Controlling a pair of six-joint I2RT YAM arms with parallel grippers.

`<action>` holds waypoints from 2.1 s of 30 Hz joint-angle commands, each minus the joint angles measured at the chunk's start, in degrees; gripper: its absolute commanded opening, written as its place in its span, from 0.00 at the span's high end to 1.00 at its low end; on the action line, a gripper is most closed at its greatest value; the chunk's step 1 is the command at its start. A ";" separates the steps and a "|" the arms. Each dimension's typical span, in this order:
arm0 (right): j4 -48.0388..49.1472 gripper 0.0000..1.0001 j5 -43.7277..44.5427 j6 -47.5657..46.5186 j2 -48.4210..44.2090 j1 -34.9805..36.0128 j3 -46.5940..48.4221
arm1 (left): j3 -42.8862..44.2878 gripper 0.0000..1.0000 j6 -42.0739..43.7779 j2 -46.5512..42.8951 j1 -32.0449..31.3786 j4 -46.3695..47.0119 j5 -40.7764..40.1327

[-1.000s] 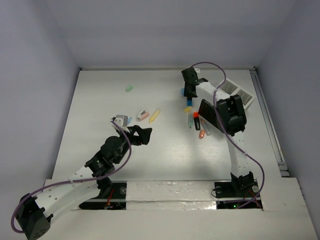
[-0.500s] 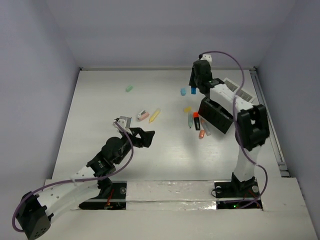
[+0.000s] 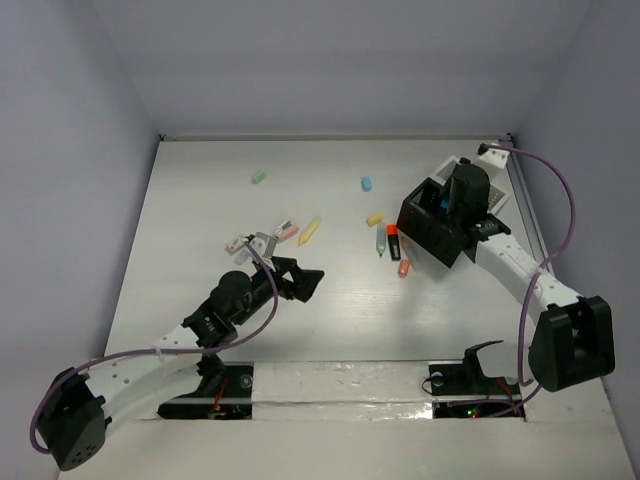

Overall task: Sort the stationery into containers
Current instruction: Place the stationery in the storage box, then pick up the pen from the center of the board.

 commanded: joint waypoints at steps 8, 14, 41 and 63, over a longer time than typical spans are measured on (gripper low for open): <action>4.53 0.87 10.06 -0.15 -3.39 -3.22 -6.78 | 3.00 0.13 -1.70 11.13 -2.25 6.45 3.34; 5.49 0.86 11.29 -0.41 -4.27 -3.22 -10.12 | 6.34 0.15 -2.40 18.07 -6.73 6.54 -1.40; -4.51 0.76 -14.55 4.33 -25.45 -3.22 -13.29 | 45.62 0.42 -1.44 60.00 -15.61 0.83 -10.45; -5.14 0.70 -33.00 8.90 -34.16 -3.22 -16.97 | 72.87 0.70 0.14 84.09 -15.61 -17.54 -27.07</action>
